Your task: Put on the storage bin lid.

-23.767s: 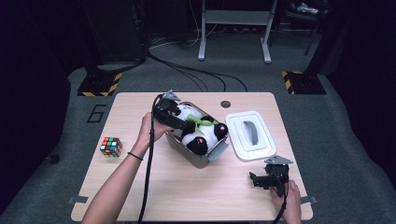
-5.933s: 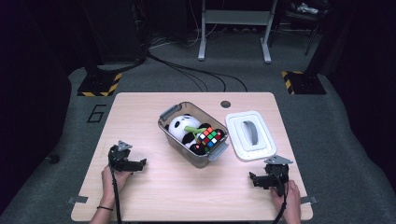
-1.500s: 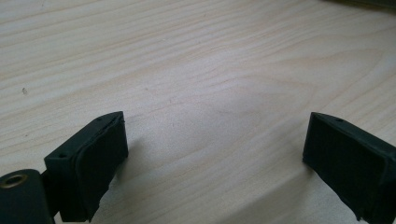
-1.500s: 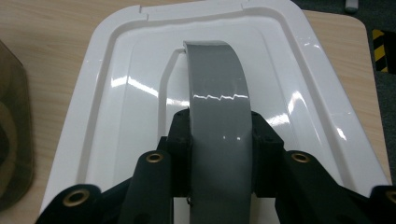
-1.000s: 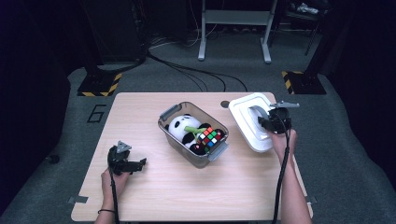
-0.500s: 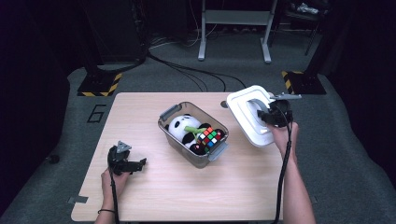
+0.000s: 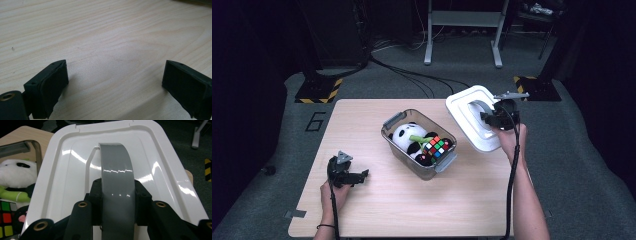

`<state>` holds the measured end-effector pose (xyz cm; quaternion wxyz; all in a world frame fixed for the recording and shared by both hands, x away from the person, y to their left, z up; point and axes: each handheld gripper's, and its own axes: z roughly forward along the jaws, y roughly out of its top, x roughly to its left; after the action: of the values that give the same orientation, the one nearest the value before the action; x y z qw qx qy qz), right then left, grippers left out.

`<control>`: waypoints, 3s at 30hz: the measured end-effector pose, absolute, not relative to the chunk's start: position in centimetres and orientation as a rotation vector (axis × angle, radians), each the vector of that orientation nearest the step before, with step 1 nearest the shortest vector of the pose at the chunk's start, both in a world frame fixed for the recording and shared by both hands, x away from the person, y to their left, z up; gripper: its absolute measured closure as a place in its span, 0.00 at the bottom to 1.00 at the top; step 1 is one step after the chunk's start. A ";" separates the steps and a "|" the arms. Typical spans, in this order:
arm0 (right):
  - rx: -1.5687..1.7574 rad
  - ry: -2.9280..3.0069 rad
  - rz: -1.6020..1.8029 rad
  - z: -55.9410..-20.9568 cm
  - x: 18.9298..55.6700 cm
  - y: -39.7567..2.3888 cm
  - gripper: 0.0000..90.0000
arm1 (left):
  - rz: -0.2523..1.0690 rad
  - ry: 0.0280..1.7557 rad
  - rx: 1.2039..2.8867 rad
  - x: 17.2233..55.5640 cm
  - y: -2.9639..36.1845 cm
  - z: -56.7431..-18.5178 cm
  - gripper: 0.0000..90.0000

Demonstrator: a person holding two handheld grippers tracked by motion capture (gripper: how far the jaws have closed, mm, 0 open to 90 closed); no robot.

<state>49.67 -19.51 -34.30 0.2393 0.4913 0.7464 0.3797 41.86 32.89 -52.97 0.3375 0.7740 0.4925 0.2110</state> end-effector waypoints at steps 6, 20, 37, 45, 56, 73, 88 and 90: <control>1.310 2.076 1.054 -33.5 49.5 -18.2 0.74 | 0.558 1.283 2.010 41.9 32.9 -53.0 0.07; 1.237 2.143 1.099 -31.7 49.2 -15.1 0.74 | 0.558 1.282 2.009 41.9 32.9 -53.0 0.07; 1.178 2.212 1.107 -30.8 49.1 -11.8 0.74 | 0.559 1.279 2.013 41.9 32.9 -53.0 0.07; 1.143 2.246 1.098 -30.7 49.3 -10.3 0.74 | 0.559 1.279 2.013 41.9 32.9 -53.0 0.07; 1.127 2.286 1.100 -30.5 49.3 -8.2 0.74 | 0.559 1.281 2.008 41.9 32.9 -53.0 0.07; 1.123 2.377 1.094 -31.7 49.0 -5.1 0.74 | 0.558 1.280 2.013 41.9 32.9 -53.0 0.07; 1.121 2.489 1.028 -33.8 49.9 -2.3 0.74 | 0.558 1.276 2.015 41.9 32.9 -53.0 0.07; 1.124 2.499 1.013 -34.1 50.0 -1.9 0.74 | 0.556 1.277 2.015 41.9 32.9 -53.0 0.07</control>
<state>49.96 -1.94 -34.08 0.1097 0.3822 0.8503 0.3447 41.90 32.92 -53.00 0.3393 0.7738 0.4904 0.2136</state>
